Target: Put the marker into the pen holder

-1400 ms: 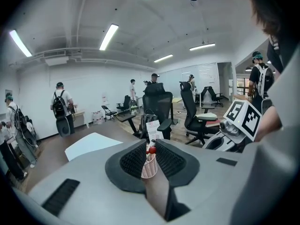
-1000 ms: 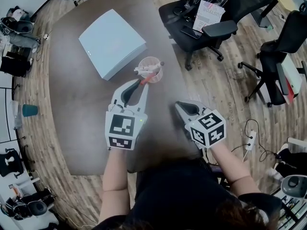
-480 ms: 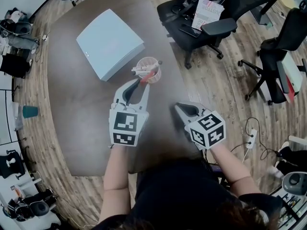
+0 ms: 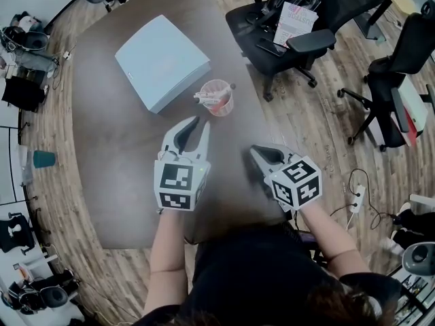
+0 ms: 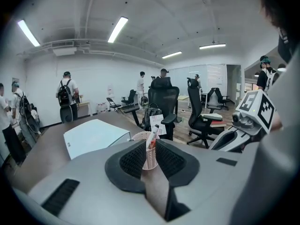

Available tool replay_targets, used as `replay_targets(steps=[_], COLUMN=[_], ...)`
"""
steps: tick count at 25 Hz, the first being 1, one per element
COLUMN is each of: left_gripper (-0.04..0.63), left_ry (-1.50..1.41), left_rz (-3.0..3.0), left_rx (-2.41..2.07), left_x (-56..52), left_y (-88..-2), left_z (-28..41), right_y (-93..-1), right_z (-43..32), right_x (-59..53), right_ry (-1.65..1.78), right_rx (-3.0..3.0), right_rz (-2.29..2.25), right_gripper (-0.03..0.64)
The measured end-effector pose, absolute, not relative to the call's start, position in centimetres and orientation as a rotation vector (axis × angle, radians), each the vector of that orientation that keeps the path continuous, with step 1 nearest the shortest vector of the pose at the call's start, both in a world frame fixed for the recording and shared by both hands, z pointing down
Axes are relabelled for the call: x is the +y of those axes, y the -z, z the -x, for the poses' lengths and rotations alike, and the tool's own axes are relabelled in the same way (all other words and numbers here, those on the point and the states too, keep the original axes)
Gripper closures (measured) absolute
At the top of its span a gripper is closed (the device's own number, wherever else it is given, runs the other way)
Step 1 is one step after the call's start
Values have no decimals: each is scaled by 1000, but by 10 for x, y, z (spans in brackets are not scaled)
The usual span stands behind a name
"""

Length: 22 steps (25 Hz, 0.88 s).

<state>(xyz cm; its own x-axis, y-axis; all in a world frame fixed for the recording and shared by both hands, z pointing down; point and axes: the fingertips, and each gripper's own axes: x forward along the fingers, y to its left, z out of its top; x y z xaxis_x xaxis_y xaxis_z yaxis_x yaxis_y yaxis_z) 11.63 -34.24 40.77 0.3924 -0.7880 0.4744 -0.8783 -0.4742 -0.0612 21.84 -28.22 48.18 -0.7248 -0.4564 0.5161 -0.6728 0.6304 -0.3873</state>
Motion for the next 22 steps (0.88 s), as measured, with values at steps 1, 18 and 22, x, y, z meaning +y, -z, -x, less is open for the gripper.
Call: replay_targets(steps=[1, 18, 22], left_gripper=[520, 558, 561], left_ry=[-659, -464, -455], left_rz=[-2441, -2311, -2290], left_rx=[-1493, -1588, -1601], left_x=[-338, -256, -230], left_y=[-407, -397, -397], left_z=[-111, -3, 16], right_y=[-480, -438, -428], right_z=[-216, -169, -159], right_x=[-281, -239, -223], right_ry=[-802, -665, -643], right_rx=[-2484, -2479, -2489], right_rz=[-906, -1052, -1070], right_gripper=[598, 598, 598])
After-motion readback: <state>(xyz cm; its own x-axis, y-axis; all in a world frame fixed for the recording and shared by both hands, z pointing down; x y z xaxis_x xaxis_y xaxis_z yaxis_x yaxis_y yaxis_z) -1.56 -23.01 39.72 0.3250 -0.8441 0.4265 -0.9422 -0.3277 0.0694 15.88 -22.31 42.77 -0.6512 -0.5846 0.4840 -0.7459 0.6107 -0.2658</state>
